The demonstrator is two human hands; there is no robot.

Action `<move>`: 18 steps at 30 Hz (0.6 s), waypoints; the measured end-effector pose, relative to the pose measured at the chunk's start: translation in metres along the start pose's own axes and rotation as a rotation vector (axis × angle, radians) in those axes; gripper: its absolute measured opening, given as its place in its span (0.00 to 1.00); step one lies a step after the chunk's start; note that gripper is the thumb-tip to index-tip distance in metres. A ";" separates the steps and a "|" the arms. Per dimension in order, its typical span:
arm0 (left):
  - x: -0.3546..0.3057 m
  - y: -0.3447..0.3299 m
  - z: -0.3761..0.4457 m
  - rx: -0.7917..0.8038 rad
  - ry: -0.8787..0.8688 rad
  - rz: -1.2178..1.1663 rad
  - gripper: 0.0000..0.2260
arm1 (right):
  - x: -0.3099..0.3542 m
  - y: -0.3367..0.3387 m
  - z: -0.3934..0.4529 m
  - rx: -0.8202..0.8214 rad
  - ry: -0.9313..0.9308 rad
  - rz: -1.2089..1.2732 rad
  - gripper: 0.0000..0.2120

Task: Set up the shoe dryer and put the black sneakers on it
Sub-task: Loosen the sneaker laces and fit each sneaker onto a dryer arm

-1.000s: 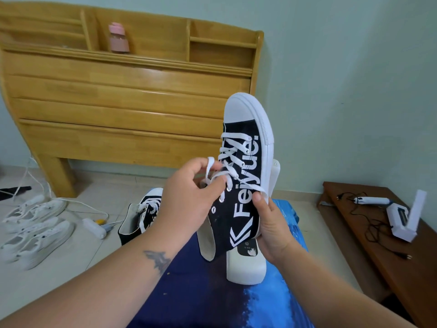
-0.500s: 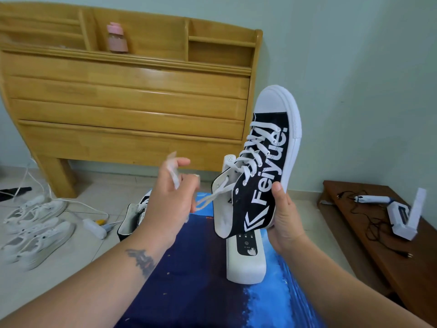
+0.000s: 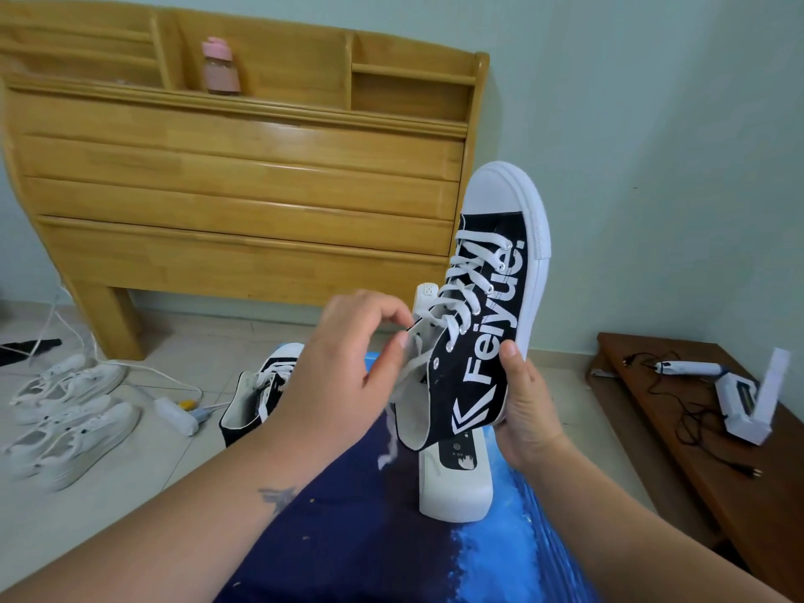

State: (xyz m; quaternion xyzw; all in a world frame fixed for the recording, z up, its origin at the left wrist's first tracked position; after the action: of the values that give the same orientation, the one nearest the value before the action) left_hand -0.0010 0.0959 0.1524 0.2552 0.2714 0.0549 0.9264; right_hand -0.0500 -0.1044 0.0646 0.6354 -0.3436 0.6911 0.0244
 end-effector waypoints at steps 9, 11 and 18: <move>-0.001 -0.014 0.006 0.238 -0.090 0.192 0.08 | -0.003 -0.005 -0.008 0.010 -0.028 -0.010 0.29; 0.001 -0.014 0.005 0.242 -0.088 0.330 0.13 | -0.002 -0.006 -0.008 0.016 -0.028 -0.009 0.29; 0.008 -0.014 0.001 0.334 -0.139 0.462 0.08 | -0.002 -0.006 -0.007 0.006 -0.037 0.025 0.29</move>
State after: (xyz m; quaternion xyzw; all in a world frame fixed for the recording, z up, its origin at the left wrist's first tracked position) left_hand 0.0062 0.0851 0.1423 0.4621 0.1474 0.2016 0.8509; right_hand -0.0531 -0.0949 0.0658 0.6439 -0.3498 0.6804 0.0076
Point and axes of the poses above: each hand's wrist, its own z-axis towards the middle knuckle, its own y-axis out of the back of the hand, x = y × z, the point moved 2 cm from there along z, towards the middle knuckle
